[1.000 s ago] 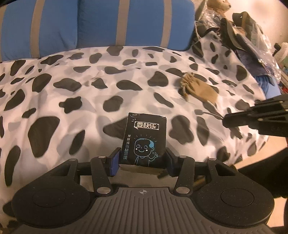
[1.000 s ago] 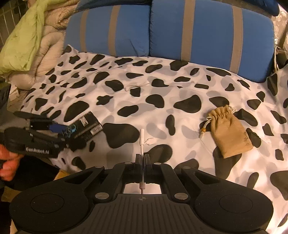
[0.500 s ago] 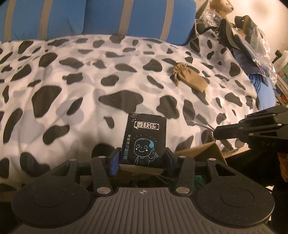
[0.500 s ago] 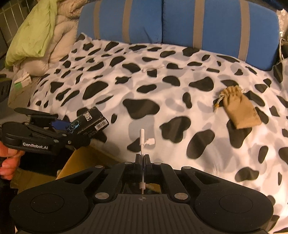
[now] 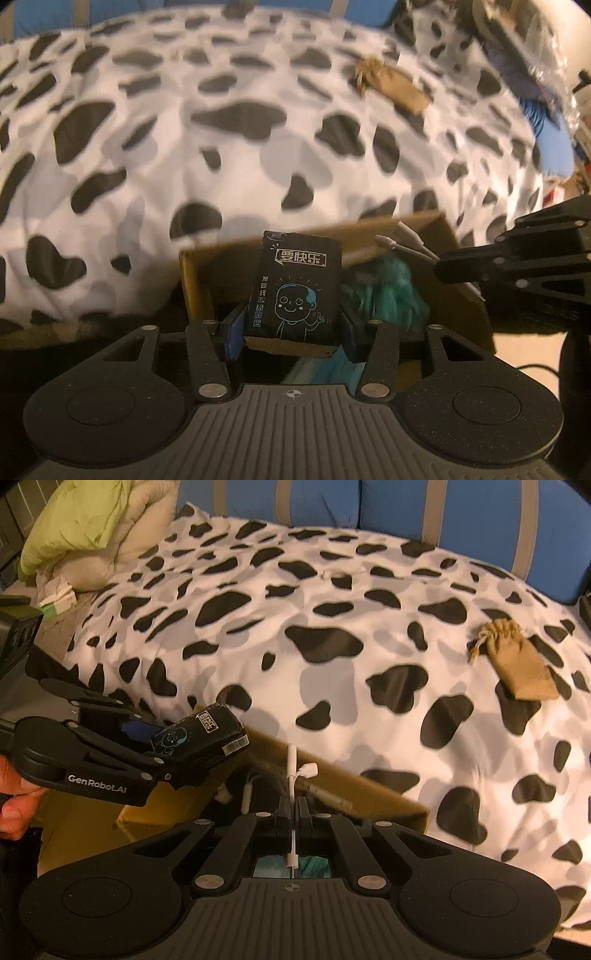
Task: Organize soft objects
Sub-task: 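Open the left gripper to drop the tissue pack while the right drops the cable into the box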
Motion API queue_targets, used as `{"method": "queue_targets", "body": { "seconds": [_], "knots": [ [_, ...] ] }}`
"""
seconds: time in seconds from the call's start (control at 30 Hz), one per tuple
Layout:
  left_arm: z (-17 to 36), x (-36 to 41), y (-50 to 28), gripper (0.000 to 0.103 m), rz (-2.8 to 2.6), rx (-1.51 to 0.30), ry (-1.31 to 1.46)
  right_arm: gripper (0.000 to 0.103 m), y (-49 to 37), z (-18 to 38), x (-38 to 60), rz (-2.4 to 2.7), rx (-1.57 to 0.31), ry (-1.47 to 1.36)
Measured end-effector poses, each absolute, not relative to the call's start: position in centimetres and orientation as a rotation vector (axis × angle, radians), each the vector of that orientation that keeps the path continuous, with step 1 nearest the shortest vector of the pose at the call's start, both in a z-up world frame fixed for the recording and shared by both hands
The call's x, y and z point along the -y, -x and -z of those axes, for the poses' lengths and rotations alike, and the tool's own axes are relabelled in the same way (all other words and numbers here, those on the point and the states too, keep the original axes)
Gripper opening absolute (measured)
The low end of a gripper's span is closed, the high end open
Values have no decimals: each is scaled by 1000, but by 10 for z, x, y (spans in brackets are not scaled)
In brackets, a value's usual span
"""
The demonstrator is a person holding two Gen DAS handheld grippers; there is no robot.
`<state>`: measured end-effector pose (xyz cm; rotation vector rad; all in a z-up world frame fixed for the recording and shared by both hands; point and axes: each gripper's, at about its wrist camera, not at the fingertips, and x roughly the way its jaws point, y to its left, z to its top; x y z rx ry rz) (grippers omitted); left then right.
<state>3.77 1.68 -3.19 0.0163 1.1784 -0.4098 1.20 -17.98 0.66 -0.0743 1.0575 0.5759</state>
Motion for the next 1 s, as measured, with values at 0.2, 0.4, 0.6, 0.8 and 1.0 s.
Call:
{"method": "queue_targets", "body": {
  "seconds": [0.2, 0.4, 0.6, 0.8, 1.0],
  "knots": [
    [47, -13, -44, 50, 370, -1247, -81, 84, -16, -2, 176, -509, -1063, 124],
    [51, -13, -45, 62, 382, -1234, -74, 98, -21, 0, 175, -488, -1054, 134],
    [50, -13, -44, 62, 390, -1203, -67, 100, -30, -2, 180, -434, -1032, 87],
    [40, -19, -42, 62, 375, -1147, -36, 100, -40, -1, 187, -359, -1032, 23],
    [35, -24, -50, 62, 333, -1131, 9, 101, -44, -4, 190, -348, -1021, -3]
  ]
}}
